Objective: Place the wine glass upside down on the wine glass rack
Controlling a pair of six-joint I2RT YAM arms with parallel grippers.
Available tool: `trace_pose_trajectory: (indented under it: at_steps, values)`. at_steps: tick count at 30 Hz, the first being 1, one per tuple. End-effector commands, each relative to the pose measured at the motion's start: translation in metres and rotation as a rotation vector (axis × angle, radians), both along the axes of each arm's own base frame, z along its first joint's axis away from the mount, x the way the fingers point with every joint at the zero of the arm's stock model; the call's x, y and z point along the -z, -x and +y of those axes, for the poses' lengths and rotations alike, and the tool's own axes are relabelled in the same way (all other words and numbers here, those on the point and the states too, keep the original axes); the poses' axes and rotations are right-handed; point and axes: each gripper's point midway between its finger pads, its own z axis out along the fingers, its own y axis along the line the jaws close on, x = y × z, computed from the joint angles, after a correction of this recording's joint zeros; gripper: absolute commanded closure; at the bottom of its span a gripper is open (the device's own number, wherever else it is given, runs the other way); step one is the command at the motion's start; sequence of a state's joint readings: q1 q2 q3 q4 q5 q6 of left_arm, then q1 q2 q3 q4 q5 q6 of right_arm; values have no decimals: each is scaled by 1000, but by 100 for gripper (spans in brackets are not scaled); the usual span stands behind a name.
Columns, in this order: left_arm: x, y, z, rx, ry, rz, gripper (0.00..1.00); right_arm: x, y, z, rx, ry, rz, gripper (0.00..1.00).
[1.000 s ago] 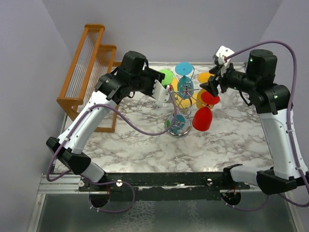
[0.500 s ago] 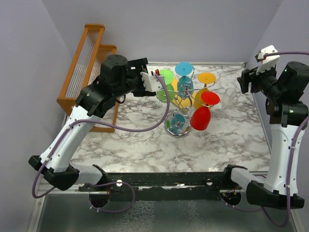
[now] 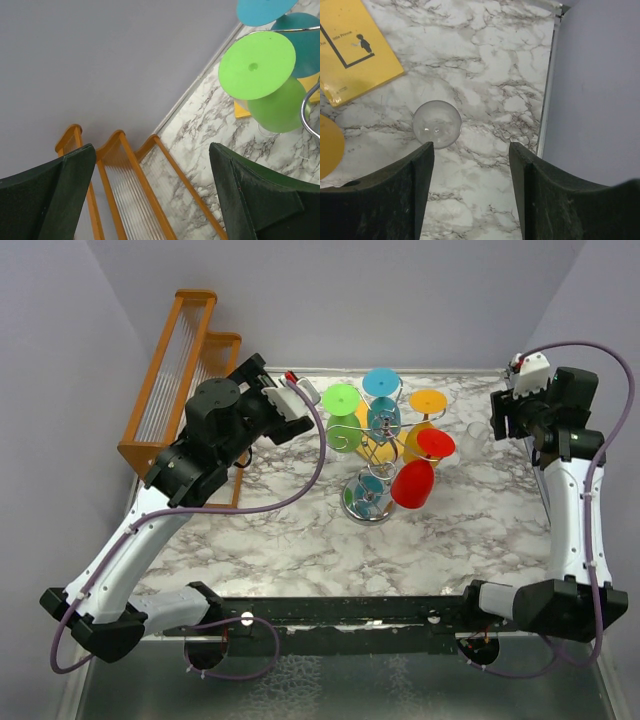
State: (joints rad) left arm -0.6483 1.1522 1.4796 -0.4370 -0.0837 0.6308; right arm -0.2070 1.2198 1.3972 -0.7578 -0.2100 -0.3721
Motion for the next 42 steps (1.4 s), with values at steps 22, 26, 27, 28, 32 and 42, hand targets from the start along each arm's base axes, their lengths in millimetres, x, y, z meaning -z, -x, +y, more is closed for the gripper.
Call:
trace_pose_trajectory:
  at_steps: [22,26,27,28,32,42]
  values:
    - [-6,-10,11,-87,18,-52,1,74,-45,-3,-58,-51,201,69]
    - [-4,-11,11,-87,10,-51,1,81,-49,-1,-72,-62,214,77]
    - [-3,-12,10,-87,7,-49,1,81,-50,0,-80,-66,216,81]
    - [-3,-12,10,-86,7,-48,1,82,-51,1,-85,-68,217,84]
    - [0,-14,10,-91,0,-43,1,70,-54,3,-105,-63,197,98]
    - [-8,-21,14,-159,78,-47,1,-70,-59,-17,-21,83,-120,98]
